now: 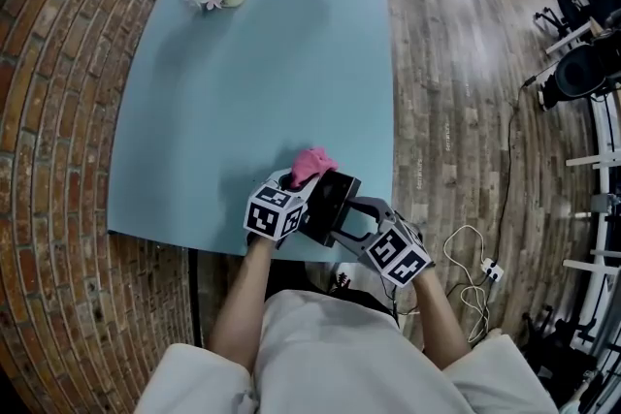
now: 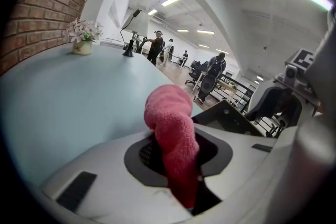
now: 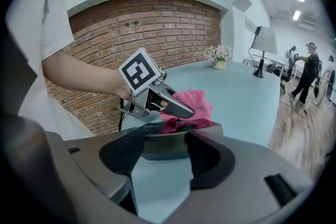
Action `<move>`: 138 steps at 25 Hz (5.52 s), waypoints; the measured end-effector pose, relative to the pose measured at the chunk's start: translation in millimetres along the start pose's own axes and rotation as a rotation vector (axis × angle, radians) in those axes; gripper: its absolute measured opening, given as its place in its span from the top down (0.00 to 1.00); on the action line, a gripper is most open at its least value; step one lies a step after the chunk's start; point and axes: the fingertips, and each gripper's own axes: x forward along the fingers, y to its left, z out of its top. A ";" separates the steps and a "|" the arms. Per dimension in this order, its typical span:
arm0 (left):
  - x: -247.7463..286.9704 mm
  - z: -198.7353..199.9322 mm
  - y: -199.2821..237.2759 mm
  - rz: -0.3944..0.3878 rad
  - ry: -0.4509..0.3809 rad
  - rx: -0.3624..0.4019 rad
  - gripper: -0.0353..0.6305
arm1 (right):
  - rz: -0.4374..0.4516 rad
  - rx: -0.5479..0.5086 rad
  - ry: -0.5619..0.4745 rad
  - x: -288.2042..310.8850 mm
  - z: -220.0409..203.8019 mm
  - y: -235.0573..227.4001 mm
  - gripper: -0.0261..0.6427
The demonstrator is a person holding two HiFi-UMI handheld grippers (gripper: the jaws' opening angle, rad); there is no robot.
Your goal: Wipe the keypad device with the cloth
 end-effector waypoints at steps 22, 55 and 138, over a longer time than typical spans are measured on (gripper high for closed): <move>-65.8 66.2 -71.7 -0.210 -0.285 -0.101 0.75 | -0.009 -0.003 -0.049 -0.7 0.0 -1.5 0.54; -19.2 -19.4 -1.8 -0.094 -0.001 -0.212 0.75 | 0.003 0.013 -0.047 -1.9 2.7 -1.2 0.54; -60.8 -0.7 -103.3 -0.150 -0.138 -0.061 0.75 | 0.019 -0.146 -0.039 0.2 -8.4 20.3 0.54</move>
